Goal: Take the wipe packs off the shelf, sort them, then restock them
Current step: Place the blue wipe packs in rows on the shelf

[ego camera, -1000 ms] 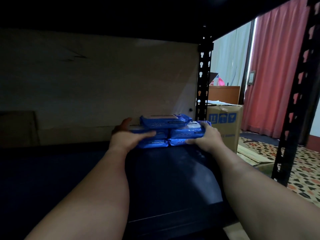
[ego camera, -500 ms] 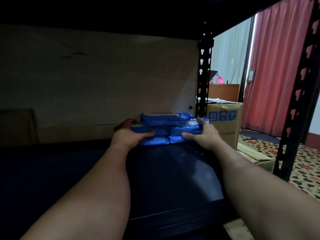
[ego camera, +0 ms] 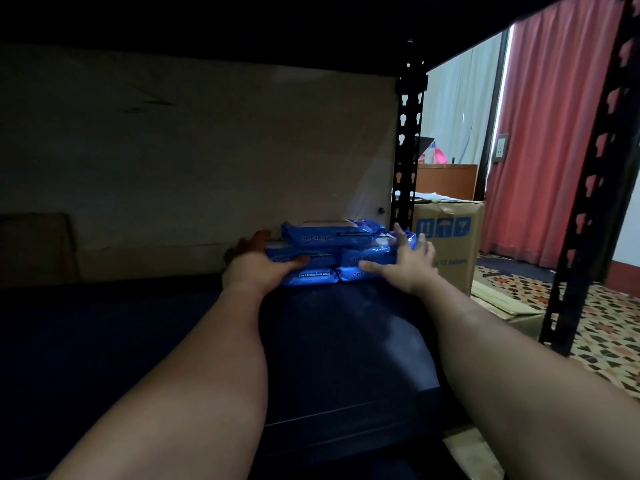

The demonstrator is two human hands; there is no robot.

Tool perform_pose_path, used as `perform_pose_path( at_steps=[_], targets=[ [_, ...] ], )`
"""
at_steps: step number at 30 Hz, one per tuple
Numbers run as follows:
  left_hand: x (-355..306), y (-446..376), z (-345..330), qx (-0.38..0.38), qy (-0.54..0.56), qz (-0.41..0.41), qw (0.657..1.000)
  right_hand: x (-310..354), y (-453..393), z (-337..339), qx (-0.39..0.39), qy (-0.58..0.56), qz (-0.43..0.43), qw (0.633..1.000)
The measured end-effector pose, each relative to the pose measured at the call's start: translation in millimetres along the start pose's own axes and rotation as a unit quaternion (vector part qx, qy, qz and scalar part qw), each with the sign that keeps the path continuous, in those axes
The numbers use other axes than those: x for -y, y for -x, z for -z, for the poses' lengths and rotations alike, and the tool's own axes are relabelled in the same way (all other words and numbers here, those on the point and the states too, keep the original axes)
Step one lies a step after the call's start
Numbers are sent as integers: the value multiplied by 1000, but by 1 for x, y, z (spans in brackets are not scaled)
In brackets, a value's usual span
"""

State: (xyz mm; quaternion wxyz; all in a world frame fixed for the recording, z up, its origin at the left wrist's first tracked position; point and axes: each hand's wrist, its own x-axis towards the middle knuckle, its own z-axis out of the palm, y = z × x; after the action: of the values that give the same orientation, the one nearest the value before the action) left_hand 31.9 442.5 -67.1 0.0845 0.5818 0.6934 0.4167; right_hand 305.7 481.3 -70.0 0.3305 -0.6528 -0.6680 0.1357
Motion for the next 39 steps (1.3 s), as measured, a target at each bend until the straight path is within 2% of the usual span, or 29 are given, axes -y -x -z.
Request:
perform_pose_path(
  at_steps=[3,5,9,15,18,20,22,24,26,28,31,34,37,39],
  targets=[
    [-6,3,1,-24,-47,19,998,3,14,3,-27,8,-12,1000],
    [-21,16,3,-46,-106,0,993,5,26,4,-35,39,-12,999],
    [-61,69,4,-97,-178,-108,973,6,66,9,-10,97,22,995],
    [-83,187,9,-93,-155,-302,936,10,164,36,27,118,53,991],
    [-79,251,15,-175,-109,-363,909,-1,237,45,-45,101,131,985],
    [-66,292,9,-191,-92,-376,902,-13,278,44,-100,88,193,972],
    [-45,334,-7,-150,-83,-352,920,-32,318,37,-99,56,216,970],
    [-19,362,-26,-77,-91,-294,948,-49,346,26,-63,47,213,974],
    [12,394,-50,46,-106,-220,969,-72,372,7,-14,61,205,977],
    [52,427,-77,170,-101,-129,972,-98,395,-17,60,75,181,979],
    [111,470,-113,307,-127,-25,943,-133,420,-60,194,113,132,965],
    [153,490,-131,412,-177,51,892,-160,437,-107,312,169,109,929],
    [175,495,-138,490,-230,90,836,-176,451,-142,419,197,70,884],
    [188,497,-147,523,-223,115,815,-186,458,-166,463,211,65,858]
  ],
)
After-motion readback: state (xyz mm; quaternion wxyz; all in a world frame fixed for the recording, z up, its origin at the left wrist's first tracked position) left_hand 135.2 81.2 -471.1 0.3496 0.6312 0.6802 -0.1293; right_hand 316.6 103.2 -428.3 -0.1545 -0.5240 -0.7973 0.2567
